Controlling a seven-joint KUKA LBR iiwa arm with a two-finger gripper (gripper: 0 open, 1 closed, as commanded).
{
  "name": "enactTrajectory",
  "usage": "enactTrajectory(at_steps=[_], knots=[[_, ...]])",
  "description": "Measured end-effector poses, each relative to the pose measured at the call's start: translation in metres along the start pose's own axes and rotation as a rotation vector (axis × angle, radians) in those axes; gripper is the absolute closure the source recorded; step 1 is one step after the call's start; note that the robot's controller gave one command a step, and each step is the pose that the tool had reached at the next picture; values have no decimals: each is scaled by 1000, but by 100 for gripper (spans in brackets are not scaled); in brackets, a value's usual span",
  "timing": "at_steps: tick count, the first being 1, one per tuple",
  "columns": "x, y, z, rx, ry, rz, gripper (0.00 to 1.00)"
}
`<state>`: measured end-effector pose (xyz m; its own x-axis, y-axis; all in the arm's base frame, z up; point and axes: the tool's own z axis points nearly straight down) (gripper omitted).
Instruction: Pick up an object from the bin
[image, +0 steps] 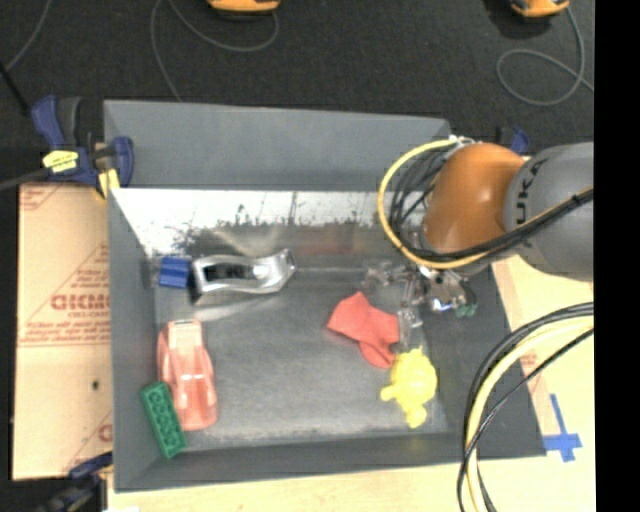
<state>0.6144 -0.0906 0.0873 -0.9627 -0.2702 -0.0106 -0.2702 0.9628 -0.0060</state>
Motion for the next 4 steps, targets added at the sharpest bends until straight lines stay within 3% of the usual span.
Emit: enactTrajectory(at_steps=[1, 2, 3, 4], knots=[[6, -1, 14, 0, 2, -14, 0], [2, 16, 16, 3, -6, -436, 100], [2, 16, 16, 3, -6, -435, 100], [2, 14, -11, 3, -6, -443, 100]])
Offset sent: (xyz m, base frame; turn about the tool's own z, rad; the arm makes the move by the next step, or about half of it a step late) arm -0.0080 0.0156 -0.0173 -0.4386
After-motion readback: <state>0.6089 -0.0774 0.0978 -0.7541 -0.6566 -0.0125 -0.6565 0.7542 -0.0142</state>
